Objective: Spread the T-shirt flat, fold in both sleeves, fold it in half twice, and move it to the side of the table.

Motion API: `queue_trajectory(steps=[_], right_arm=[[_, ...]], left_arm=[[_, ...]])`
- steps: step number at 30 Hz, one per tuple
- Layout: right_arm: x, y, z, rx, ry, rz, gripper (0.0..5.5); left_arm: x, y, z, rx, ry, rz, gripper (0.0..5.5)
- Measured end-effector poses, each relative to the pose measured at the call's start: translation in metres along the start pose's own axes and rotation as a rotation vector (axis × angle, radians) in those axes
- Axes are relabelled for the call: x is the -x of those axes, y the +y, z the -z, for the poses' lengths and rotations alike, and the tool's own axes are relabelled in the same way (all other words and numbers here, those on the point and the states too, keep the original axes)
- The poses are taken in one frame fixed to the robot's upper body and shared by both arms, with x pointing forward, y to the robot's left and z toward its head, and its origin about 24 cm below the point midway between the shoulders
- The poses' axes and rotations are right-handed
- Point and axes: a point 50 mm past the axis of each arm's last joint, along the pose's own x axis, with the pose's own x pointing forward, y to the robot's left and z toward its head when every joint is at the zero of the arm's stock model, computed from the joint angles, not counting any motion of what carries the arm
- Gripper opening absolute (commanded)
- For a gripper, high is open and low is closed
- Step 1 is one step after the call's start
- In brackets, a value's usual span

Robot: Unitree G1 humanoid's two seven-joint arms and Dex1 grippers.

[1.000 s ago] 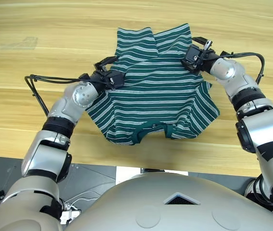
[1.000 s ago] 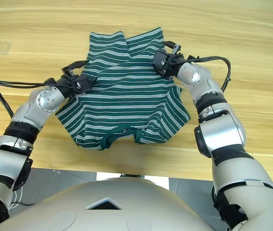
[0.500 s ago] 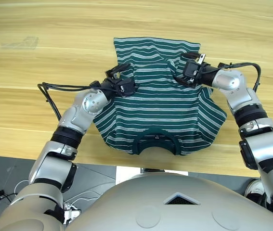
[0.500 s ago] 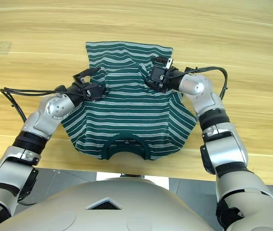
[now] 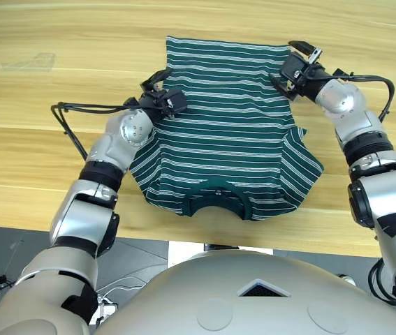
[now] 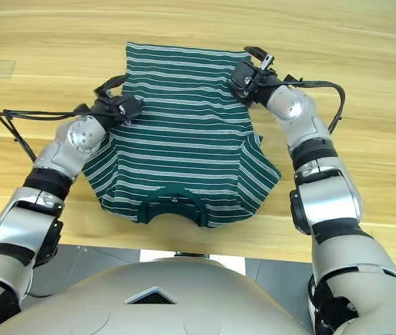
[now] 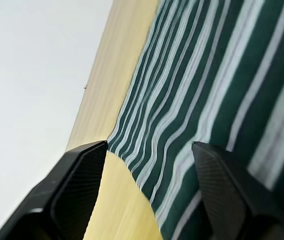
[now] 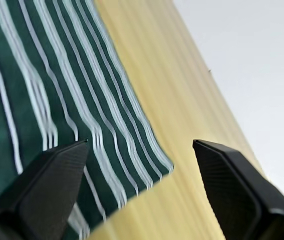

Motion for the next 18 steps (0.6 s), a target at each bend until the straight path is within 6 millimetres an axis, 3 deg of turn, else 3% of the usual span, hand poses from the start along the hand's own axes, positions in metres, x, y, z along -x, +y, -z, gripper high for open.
queue_trajectory(steps=[7, 11, 15, 16, 18], right_arm=[[0.001, -0.002, -0.005, 0.009, -0.055, 0.032, 3.85], [0.004, -0.013, -0.015, -0.031, -0.153, 0.148, 3.85], [0.014, -0.033, -0.022, -0.053, -0.235, 0.278, 3.85], [0.02, -0.04, -0.025, -0.053, -0.267, 0.315, 3.85], [0.037, -0.049, -0.026, -0.055, -0.321, 0.393, 3.85]], left_arm=[[-0.003, -0.004, -0.001, 0.022, -0.01, -0.028, 3.13], [0.009, 0.014, -0.023, 0.125, -0.172, -0.125, 3.13], [0.054, 0.075, -0.043, 0.217, -0.319, -0.405, 3.13], [0.077, 0.093, -0.038, 0.244, -0.306, -0.501, 3.13], [0.125, 0.107, -0.021, 0.341, -0.232, -0.617, 3.13]])
